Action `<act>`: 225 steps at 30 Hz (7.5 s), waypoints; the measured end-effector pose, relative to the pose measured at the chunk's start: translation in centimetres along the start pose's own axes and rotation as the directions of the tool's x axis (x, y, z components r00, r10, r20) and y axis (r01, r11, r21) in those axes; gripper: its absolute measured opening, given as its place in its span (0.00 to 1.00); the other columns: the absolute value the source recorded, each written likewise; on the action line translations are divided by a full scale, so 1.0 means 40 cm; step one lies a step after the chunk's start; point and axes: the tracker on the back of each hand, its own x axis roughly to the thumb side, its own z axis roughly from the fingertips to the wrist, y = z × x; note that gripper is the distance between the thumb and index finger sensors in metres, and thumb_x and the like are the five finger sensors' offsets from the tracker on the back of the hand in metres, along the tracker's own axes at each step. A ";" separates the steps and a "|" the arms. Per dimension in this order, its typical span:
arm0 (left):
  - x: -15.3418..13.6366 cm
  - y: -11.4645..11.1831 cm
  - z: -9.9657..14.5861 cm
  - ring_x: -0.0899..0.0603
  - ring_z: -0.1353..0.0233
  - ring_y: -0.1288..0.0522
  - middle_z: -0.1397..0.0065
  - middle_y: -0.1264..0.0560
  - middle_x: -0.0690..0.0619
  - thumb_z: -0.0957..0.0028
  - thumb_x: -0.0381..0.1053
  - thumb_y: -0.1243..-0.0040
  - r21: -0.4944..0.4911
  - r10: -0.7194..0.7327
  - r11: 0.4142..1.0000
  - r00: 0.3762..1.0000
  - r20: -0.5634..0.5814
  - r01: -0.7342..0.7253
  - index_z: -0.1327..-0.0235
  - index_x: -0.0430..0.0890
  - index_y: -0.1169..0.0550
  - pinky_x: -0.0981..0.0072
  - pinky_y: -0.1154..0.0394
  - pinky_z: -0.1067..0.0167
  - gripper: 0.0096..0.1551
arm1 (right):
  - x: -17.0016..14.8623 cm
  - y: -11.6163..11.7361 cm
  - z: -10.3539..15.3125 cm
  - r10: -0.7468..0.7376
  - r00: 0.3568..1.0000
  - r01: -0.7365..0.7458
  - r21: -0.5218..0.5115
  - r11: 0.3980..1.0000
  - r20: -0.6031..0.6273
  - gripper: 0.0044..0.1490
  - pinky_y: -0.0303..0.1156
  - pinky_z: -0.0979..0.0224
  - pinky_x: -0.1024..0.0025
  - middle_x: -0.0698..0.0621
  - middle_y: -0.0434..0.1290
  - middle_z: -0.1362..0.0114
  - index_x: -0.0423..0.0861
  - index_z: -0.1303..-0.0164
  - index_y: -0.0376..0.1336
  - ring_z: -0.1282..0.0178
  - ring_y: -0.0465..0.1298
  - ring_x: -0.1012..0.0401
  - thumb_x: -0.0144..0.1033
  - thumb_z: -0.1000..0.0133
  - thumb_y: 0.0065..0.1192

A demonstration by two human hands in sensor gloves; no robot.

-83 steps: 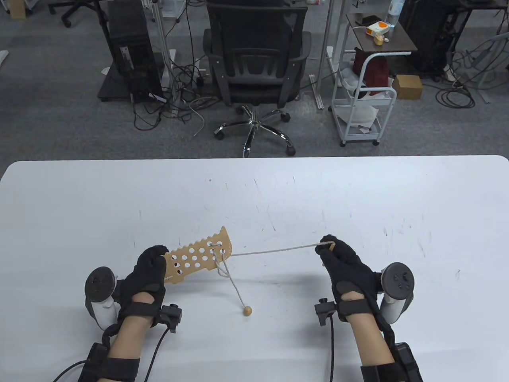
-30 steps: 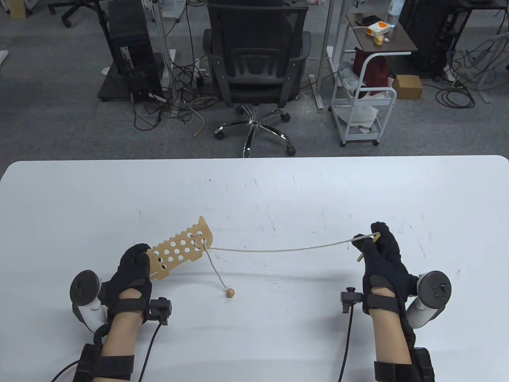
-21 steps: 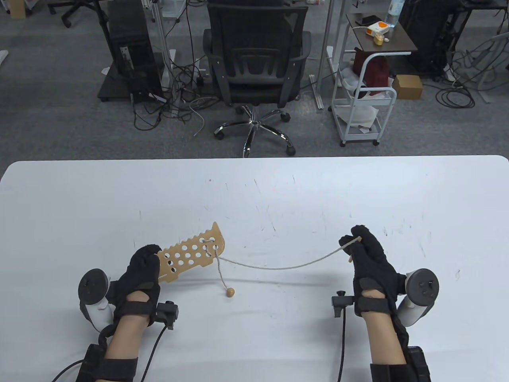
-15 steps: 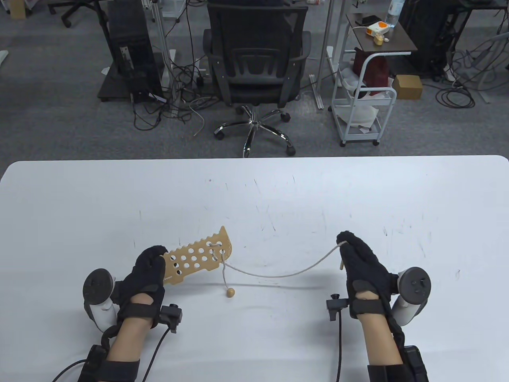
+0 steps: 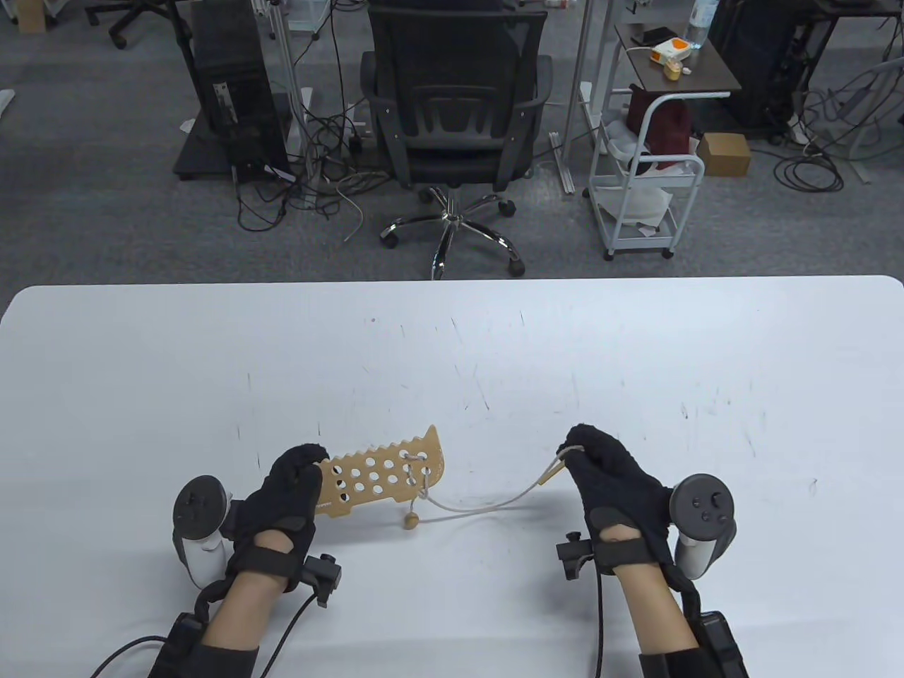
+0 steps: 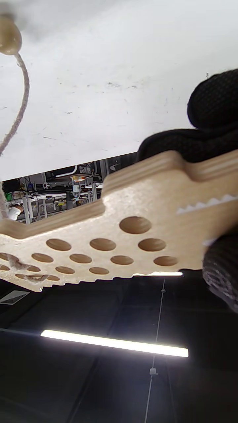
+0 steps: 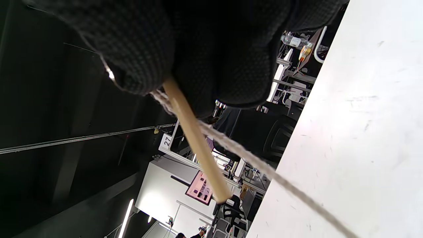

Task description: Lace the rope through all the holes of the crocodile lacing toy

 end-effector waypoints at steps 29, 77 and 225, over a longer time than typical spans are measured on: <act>0.010 -0.103 0.015 0.45 0.49 0.16 0.43 0.21 0.52 0.53 0.54 0.44 -0.207 0.025 0.978 0.999 0.040 -0.016 0.36 0.53 0.28 0.45 0.27 0.34 0.29 | -0.036 0.169 0.062 -0.174 0.967 0.224 0.305 0.925 -0.184 0.24 0.60 0.30 0.39 0.48 0.84 0.46 0.47 0.44 0.73 0.44 0.82 0.48 0.34 0.51 0.71; 0.004 -0.126 0.017 0.46 0.49 0.16 0.43 0.20 0.52 0.53 0.54 0.45 -0.259 0.066 0.964 0.998 0.005 -0.063 0.36 0.53 0.28 0.45 0.27 0.35 0.29 | -0.010 0.259 0.106 -0.230 0.950 0.309 0.550 0.776 -0.209 0.29 0.55 0.29 0.35 0.43 0.75 0.36 0.46 0.36 0.69 0.37 0.73 0.43 0.30 0.49 0.68; -0.004 0.020 -0.001 0.46 0.49 0.16 0.43 0.20 0.53 0.53 0.55 0.45 0.125 -0.115 0.986 0.992 0.056 0.107 0.36 0.53 0.28 0.46 0.27 0.34 0.29 | -0.010 0.188 0.070 -0.374 0.881 0.463 0.368 0.806 -0.291 0.25 0.60 0.30 0.38 0.46 0.76 0.37 0.56 0.35 0.64 0.38 0.76 0.44 0.43 0.43 0.66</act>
